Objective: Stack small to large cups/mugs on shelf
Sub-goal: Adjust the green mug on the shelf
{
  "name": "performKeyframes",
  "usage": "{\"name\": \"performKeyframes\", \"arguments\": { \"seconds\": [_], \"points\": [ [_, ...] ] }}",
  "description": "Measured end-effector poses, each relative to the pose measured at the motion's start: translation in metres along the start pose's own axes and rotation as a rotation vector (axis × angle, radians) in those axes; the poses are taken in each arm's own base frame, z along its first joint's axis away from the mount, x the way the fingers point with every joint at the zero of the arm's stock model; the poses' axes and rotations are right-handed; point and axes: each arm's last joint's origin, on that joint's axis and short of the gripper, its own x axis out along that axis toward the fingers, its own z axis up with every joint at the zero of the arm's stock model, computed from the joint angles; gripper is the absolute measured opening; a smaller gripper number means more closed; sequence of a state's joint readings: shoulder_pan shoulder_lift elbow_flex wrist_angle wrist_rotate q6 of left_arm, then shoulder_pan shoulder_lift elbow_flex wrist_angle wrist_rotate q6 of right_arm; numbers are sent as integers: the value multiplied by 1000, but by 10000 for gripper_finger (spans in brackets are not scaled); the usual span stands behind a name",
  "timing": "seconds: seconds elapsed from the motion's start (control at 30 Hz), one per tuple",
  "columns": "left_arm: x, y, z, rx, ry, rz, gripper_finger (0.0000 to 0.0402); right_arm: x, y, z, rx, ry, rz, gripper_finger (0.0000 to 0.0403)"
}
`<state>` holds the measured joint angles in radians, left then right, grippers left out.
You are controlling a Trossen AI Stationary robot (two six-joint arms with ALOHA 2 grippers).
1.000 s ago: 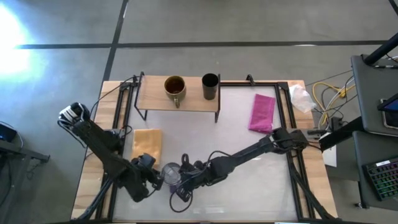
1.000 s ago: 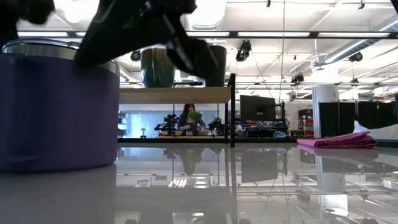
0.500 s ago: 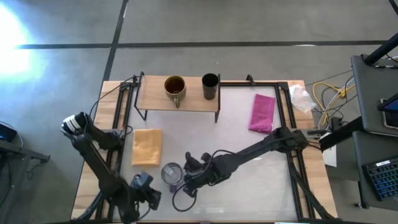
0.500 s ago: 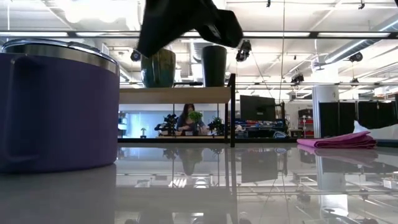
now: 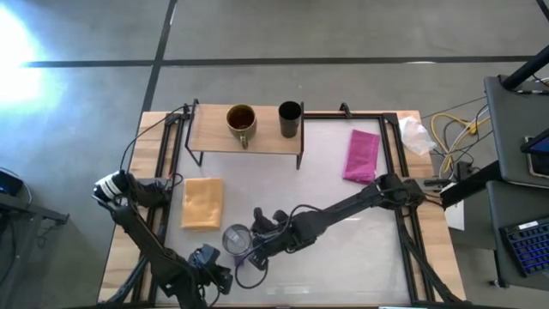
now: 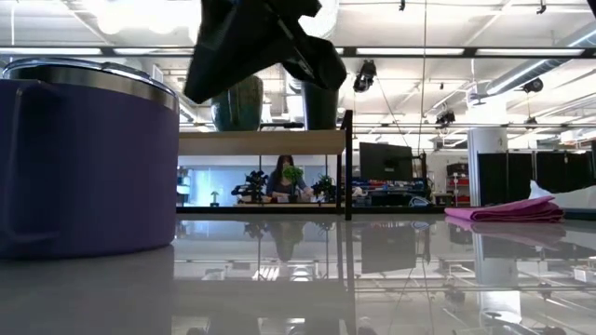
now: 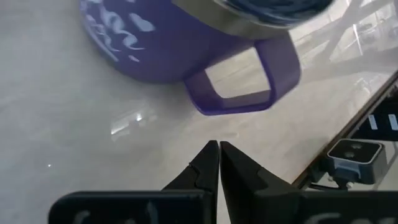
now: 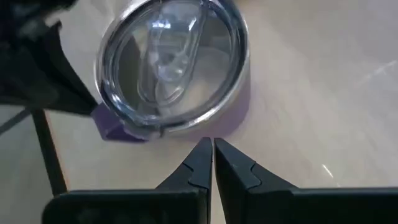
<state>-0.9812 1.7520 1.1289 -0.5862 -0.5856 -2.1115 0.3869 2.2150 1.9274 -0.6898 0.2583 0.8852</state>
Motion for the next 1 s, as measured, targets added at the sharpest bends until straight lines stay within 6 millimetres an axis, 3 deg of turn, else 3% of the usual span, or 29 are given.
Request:
{"name": "performKeyframes", "arguments": {
  "seconds": [0.2,0.43,0.6,0.73,1.0],
  "points": [
    [-18,-2,12,24,-33,35,0,-10,-10,5,-36,-31,-124,11],
    [-57,-6,41,63,-109,66,0,-58,-21,49,-35,-190,-144,11],
    [-78,-6,60,65,-193,4,0,-84,-57,93,99,-297,-224,11],
    [-90,-3,74,90,-261,-13,0,-91,-89,124,178,-340,-266,11],
    [-98,1,83,163,-290,-17,0,-100,-127,161,250,-388,-290,11]
  ]
}}
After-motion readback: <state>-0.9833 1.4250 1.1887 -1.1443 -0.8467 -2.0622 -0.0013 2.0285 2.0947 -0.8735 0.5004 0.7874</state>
